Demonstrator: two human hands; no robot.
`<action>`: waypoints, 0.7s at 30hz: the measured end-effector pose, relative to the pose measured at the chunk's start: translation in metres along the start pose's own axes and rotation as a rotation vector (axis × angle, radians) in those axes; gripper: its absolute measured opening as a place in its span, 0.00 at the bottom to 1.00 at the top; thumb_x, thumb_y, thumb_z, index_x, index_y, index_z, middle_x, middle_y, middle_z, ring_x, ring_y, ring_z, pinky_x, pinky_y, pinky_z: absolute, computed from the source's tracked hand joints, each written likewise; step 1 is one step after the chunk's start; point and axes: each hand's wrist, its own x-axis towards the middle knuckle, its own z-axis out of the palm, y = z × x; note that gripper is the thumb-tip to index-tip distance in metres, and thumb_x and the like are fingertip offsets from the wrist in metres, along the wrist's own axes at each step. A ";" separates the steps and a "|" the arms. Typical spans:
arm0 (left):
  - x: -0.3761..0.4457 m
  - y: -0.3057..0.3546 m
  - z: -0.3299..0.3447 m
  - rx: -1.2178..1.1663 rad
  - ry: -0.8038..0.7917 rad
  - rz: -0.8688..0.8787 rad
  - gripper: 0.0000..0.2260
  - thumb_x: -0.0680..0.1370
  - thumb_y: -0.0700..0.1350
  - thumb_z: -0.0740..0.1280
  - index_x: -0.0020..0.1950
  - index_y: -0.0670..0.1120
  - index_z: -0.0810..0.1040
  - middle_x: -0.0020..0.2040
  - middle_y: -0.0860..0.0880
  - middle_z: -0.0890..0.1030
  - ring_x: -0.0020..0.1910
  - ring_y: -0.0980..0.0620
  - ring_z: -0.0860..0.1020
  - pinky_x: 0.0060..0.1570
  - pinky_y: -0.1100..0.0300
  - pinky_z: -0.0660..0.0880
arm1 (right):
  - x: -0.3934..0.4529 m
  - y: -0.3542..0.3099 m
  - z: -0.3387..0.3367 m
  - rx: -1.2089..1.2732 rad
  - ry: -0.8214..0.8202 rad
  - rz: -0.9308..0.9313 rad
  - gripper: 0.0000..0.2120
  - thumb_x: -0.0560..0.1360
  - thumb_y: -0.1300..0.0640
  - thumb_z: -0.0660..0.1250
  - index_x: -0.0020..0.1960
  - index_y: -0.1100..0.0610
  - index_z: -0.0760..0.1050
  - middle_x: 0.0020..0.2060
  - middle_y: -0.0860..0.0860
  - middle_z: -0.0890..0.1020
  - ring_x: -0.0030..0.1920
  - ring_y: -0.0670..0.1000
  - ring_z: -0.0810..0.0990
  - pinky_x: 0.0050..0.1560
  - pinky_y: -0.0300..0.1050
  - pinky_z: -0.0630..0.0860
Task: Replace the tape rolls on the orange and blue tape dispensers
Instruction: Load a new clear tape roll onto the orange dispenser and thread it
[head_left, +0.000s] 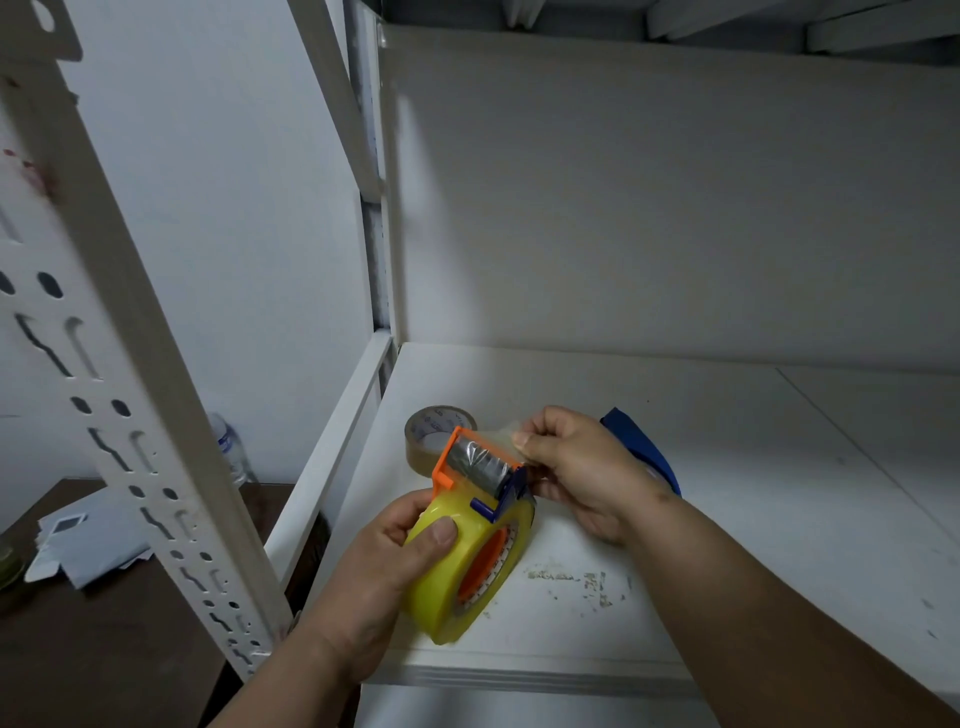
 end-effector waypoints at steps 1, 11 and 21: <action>-0.001 0.000 -0.001 -0.001 -0.007 -0.003 0.37 0.56 0.62 0.81 0.60 0.46 0.82 0.57 0.37 0.84 0.56 0.34 0.81 0.59 0.39 0.77 | 0.000 0.001 0.002 -0.011 0.006 -0.015 0.07 0.78 0.63 0.63 0.40 0.57 0.73 0.40 0.57 0.77 0.37 0.52 0.75 0.37 0.43 0.77; -0.011 -0.003 -0.011 -0.114 -0.112 -0.051 0.30 0.65 0.54 0.80 0.64 0.46 0.80 0.62 0.37 0.81 0.61 0.36 0.79 0.57 0.46 0.79 | -0.011 0.015 0.016 -0.176 -0.023 -0.075 0.05 0.74 0.54 0.68 0.40 0.53 0.77 0.35 0.49 0.81 0.38 0.48 0.78 0.44 0.46 0.75; -0.021 0.005 -0.019 -0.206 -0.143 -0.087 0.24 0.72 0.35 0.67 0.68 0.37 0.73 0.65 0.31 0.76 0.65 0.30 0.74 0.68 0.37 0.67 | -0.015 0.022 0.025 -0.210 0.039 -0.060 0.05 0.74 0.57 0.66 0.40 0.51 0.76 0.37 0.47 0.77 0.39 0.48 0.75 0.40 0.41 0.69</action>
